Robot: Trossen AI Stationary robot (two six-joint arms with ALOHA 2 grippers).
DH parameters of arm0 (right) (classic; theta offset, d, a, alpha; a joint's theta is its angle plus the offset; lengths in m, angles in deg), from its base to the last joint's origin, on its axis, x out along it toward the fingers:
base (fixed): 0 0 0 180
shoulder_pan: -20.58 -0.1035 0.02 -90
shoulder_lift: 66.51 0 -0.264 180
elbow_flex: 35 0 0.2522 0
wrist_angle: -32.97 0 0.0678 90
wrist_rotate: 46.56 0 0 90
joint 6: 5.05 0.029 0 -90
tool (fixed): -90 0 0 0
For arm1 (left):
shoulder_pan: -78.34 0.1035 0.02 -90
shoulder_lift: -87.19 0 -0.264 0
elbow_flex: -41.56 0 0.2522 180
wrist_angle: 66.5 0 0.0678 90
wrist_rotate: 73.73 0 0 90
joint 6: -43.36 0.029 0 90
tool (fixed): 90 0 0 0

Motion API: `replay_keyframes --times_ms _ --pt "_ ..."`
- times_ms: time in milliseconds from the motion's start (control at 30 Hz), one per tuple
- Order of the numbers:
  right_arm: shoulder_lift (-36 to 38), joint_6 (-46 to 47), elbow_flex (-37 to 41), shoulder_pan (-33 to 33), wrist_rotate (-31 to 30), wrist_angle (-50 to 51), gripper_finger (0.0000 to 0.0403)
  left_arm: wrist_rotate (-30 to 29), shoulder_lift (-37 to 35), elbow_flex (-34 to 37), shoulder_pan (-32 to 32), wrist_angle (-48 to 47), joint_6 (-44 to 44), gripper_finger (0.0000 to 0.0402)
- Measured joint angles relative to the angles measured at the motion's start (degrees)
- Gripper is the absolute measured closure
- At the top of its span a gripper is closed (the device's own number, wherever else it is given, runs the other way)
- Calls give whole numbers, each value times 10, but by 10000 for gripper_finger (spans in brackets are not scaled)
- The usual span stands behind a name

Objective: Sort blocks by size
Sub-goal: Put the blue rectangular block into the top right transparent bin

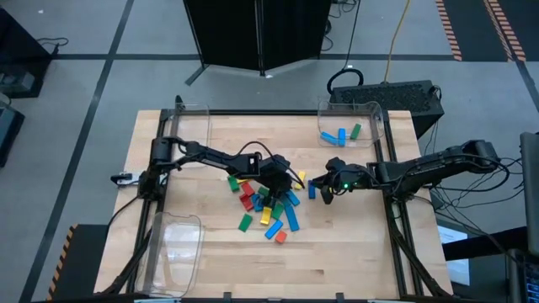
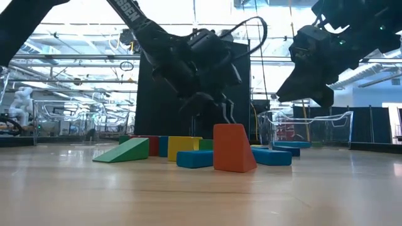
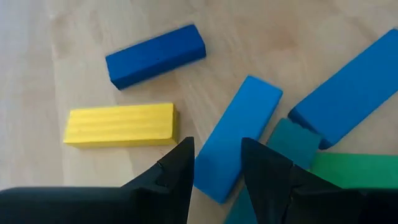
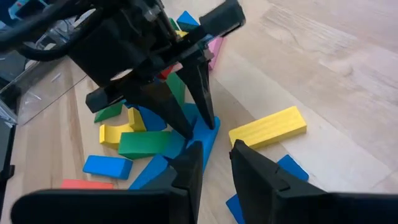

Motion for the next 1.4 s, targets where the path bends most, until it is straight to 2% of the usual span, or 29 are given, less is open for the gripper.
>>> replay_keyframes --times_ms 267,567,733,967,1067,1233,1400 --pt "0 4 0 -1 -2 2 323 2 30 -32 0 -18 -3 267" --pt "0 10 0 -16 -14 14 323 -10 17 -31 0 -88 -5 267" --pt "0 10 0 -19 -18 14 323 -12 17 -30 0 -96 -3 266" --pt "0 11 0 -19 -19 14 323 -28 17 -30 0 -101 -7 212" --pt "0 13 0 -19 -24 13 323 -28 17 -30 0 -106 -8 203" --pt "0 15 0 -19 -27 13 323 -28 17 -29 1 -116 -14 216" --pt "0 15 0 -19 -27 12 323 -28 18 -27 1 -115 -19 250"
